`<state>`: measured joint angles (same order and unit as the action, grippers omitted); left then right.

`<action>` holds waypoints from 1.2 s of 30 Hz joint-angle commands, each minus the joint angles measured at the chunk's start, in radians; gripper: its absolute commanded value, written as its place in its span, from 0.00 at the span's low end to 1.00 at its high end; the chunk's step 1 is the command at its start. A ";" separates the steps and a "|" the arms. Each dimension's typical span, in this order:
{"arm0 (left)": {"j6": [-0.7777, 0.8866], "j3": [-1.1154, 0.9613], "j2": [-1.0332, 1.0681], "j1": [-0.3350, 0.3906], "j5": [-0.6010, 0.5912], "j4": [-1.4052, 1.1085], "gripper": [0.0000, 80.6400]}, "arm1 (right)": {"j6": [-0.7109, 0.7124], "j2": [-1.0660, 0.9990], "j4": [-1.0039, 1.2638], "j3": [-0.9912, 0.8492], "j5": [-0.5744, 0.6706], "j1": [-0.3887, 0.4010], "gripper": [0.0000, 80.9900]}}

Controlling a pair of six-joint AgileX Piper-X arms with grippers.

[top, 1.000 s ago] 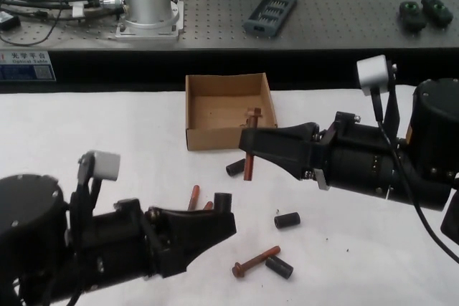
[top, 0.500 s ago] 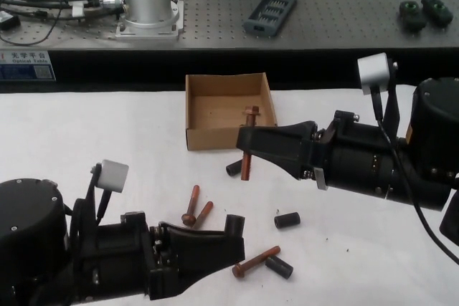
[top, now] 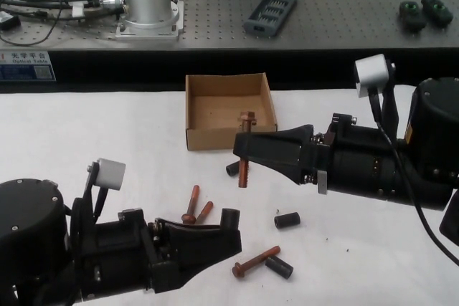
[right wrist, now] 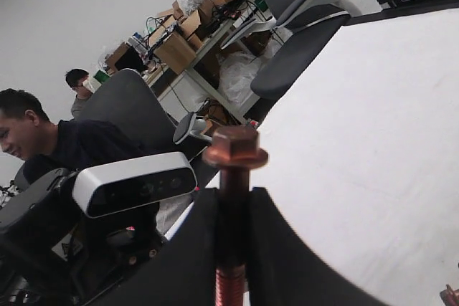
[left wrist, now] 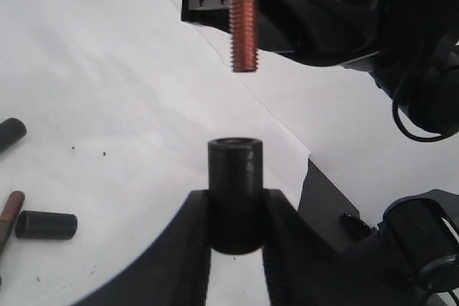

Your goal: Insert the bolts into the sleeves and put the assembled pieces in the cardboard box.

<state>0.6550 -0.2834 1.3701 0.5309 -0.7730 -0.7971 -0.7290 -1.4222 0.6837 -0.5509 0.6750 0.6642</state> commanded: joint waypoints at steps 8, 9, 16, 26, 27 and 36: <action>-0.019 -0.042 -0.003 0.004 -0.072 -0.019 0.00 | -0.001 0.001 -0.006 0.000 0.023 0.026 0.05; -0.019 -0.042 -0.003 0.004 -0.069 -0.019 0.00 | -0.001 0.001 -0.006 0.000 0.023 0.026 0.05; -0.016 -0.042 -0.003 0.004 -0.059 -0.019 0.00 | 0.009 0.001 -0.030 0.000 0.023 0.026 0.05; 0.022 -0.042 -0.003 0.004 -0.016 -0.019 0.00 | 0.010 0.001 -0.034 0.000 0.023 0.026 0.05; 0.024 -0.042 -0.003 0.004 -0.016 -0.019 0.00 | 0.010 0.001 -0.034 0.000 0.023 0.026 0.05; 0.069 -0.042 -0.003 0.004 0.005 -0.019 0.00 | 0.008 0.001 -0.034 0.000 0.079 0.026 0.05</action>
<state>0.6858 -0.3134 1.3701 0.5323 -0.7948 -0.7971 -0.7253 -1.4222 0.6456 -0.5509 0.7254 0.6884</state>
